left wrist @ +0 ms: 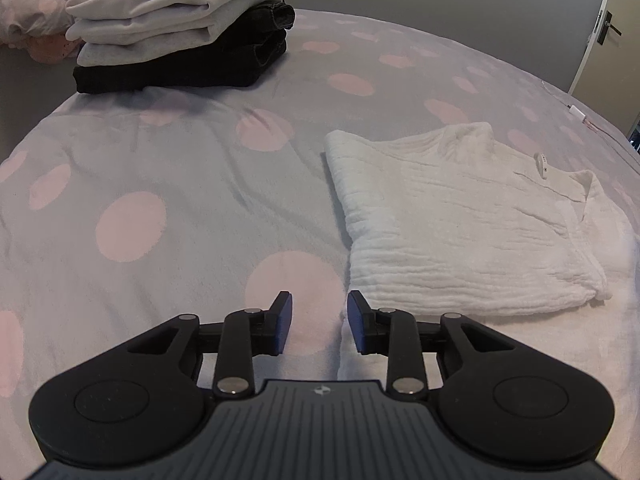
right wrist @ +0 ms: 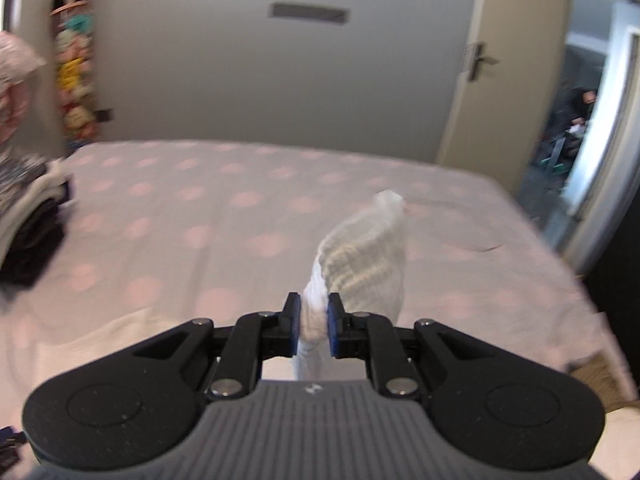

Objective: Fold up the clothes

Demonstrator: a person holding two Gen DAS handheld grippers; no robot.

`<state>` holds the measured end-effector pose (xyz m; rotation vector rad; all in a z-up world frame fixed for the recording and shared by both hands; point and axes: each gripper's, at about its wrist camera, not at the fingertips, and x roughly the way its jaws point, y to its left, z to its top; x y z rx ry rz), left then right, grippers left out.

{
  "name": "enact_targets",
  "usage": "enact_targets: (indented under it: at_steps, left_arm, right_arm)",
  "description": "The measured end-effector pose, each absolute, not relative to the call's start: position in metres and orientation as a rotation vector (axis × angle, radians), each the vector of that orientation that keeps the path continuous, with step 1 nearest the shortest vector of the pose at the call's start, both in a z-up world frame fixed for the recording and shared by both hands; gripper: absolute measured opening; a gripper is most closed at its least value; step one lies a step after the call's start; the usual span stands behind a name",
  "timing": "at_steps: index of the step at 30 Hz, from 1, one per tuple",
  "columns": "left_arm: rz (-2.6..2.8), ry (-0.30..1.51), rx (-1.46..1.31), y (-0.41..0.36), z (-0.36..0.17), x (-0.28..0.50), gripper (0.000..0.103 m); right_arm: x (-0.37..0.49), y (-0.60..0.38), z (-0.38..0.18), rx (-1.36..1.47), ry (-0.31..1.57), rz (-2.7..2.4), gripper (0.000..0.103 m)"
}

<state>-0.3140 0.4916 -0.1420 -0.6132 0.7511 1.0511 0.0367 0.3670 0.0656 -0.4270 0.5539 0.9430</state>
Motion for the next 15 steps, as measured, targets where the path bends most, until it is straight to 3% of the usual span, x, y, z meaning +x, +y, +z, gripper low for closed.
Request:
enact_targets:
  at_steps: [10,15]
  left_arm:
    - [1.026,0.742,-0.62,0.498,-0.143,-0.317,0.037]
    - [1.012,0.749,-0.636,0.501,-0.146,-0.316,0.037]
  right_arm:
    - [-0.038,0.432,-0.084,-0.517,0.848,1.072,0.016]
    - [-0.046,0.428,-0.113,-0.522,0.964,1.119,0.03]
